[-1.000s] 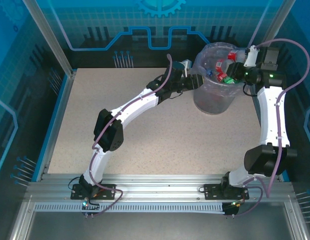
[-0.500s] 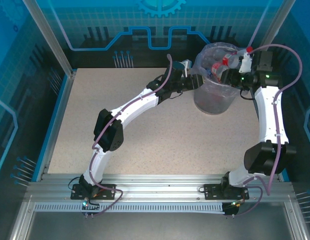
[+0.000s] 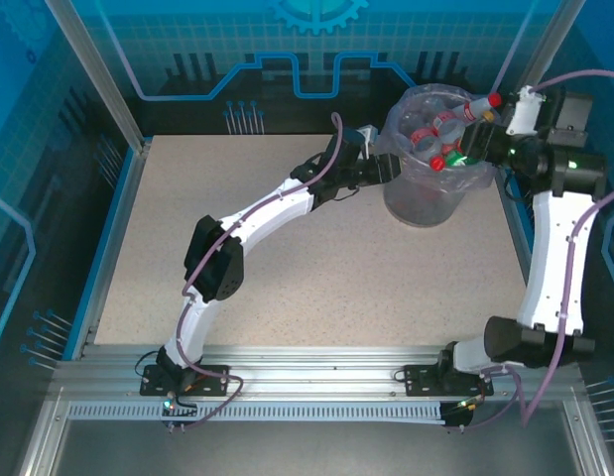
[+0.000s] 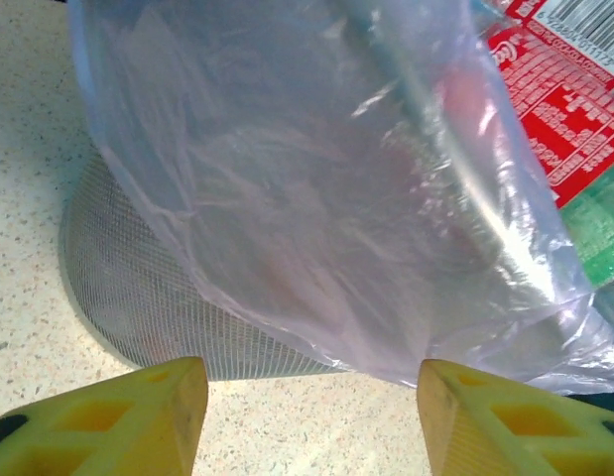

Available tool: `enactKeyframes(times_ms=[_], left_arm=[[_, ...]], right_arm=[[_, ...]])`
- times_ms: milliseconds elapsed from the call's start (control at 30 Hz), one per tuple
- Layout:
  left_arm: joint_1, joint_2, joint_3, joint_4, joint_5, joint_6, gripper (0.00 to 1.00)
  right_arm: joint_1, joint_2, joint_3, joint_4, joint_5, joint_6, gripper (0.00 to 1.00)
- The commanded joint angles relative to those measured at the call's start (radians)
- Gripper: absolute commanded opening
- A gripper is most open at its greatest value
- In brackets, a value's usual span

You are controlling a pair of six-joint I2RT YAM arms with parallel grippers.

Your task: Put the plastic bottles in the bin

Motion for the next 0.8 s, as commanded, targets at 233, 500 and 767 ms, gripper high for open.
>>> enactKeyframes(times_ms=[233,500,767], left_arm=[[0.075,-0.340,-0.257,0.084,-0.006,0.168,0.85],[0.222,-0.804,-0.779,-0.034,-0.244,0.367,0.99],[0.337,-1.089,-1.241,0.010,-0.652,0.488,0.99]], right_arm=[[0.057,-0.323,-0.374,0.190,-0.057,-0.132,1.00],[0.310,-0.602,-0.893,0.402,0.220,-0.135,1.00],[0.361,-0.745,-1.400,0.804,0.438,-0.151,1.00]])
